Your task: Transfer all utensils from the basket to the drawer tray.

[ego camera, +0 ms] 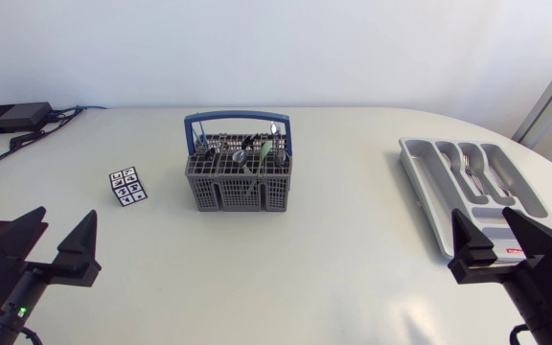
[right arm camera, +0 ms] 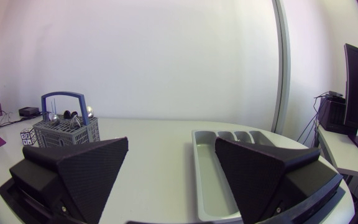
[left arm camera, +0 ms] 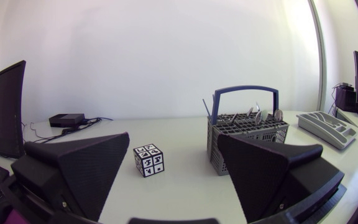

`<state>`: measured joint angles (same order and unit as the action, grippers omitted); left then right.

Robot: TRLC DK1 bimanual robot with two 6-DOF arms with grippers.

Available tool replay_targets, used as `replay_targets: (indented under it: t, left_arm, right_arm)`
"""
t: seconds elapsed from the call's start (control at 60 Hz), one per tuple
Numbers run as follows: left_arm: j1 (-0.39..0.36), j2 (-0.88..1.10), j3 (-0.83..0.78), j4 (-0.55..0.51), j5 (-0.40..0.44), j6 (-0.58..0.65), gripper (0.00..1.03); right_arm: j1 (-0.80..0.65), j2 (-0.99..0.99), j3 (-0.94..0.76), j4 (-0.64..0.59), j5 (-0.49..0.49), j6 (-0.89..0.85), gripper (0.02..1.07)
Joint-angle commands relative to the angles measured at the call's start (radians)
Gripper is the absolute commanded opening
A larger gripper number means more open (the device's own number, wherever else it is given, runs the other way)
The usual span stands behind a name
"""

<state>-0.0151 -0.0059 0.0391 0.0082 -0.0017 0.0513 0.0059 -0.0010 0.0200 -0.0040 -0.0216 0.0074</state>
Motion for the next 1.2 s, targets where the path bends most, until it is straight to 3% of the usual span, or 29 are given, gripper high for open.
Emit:
replay_targets:
  t: [0.0,0.267,0.35,0.483,0.733,0.817,0.917,1.0,1.067,1.183]
  left_arm:
    - [0.003,-0.008,-0.038,-0.016,-0.003,-0.018,0.99]
    - [0.02,-0.008,-0.016,-0.002,-0.014,-0.007,0.99]
    - [0.021,-0.006,0.008,-0.005,-0.02,-0.007,0.98]
    - [0.02,0.023,0.074,-0.027,-0.02,-0.01,0.97]
    - [0.014,0.293,0.265,-0.017,-0.023,-0.042,0.97]
    - [0.004,0.492,0.36,-0.016,-0.047,-0.054,0.97]
    - [-0.066,0.681,0.467,-0.076,-0.144,-0.03,0.97]
    - [-0.161,0.857,0.594,-0.223,-0.193,-0.021,0.97]
    - [-0.154,0.954,0.66,-0.307,-0.193,0.024,0.97]
    - [-0.177,1.069,0.722,-0.338,-0.188,0.032,0.97]
  right_arm:
    - [0.009,-0.005,-0.02,-0.008,0.009,0.009,1.03]
    - [0.006,-0.005,-0.008,-0.008,0.012,-0.012,1.03]
    - [0.011,0.01,0.055,-0.06,0.012,-0.012,1.02]
    - [0.011,0.107,0.118,-0.044,0.012,-0.012,1.02]
    - [0.034,0.348,0.236,0.03,0.008,-0.007,1.02]
    - [0.138,0.48,0.293,0.07,0.078,-0.004,1.02]
    - [0.189,0.657,0.36,0.088,0.106,0.022,1.02]
    - [0.213,0.776,0.425,0.082,0.1,0.043,1.02]
    - [0.255,0.817,0.46,0.078,0.123,0.037,1.02]
    - [0.365,0.941,0.549,0.059,0.207,-0.029,1.02]
